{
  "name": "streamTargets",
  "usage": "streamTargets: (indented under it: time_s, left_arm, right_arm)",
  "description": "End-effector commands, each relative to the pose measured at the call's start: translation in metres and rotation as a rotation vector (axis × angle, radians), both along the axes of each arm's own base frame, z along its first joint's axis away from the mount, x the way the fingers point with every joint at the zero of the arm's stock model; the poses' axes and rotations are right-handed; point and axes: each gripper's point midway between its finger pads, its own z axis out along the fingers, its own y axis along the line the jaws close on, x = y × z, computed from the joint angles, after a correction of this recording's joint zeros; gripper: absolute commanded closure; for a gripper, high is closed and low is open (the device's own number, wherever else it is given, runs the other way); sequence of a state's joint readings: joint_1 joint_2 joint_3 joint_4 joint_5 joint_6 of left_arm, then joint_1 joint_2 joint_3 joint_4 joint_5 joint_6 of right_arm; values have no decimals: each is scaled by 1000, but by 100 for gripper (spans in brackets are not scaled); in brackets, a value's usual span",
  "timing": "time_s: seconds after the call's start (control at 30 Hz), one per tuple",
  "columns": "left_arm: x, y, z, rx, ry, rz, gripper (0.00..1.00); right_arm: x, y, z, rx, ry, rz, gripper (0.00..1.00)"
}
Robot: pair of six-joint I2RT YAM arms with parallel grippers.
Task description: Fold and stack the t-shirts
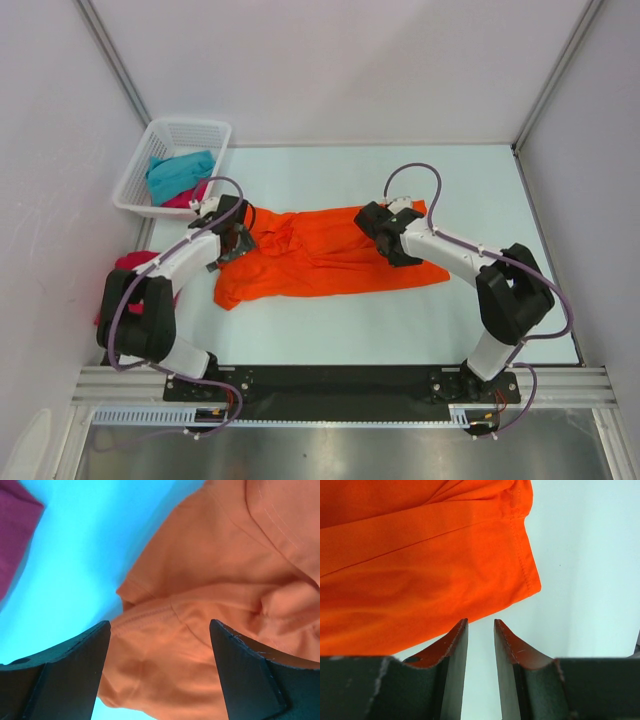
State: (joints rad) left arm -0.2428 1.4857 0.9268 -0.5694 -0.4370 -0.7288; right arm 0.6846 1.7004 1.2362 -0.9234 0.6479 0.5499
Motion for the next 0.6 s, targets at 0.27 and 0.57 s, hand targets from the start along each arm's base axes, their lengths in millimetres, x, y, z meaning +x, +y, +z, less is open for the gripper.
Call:
streamTargets:
  time_s: [0.27, 0.57]
  left_arm:
    - [51, -14, -5, -97, -49, -67, 18]
    - [43, -21, -27, -134, -18, -83, 21]
  right_arm:
    - [-4, -12, 19, -23, -47, -29, 67]
    - [-3, -11, 16, -32, -41, -31, 68]
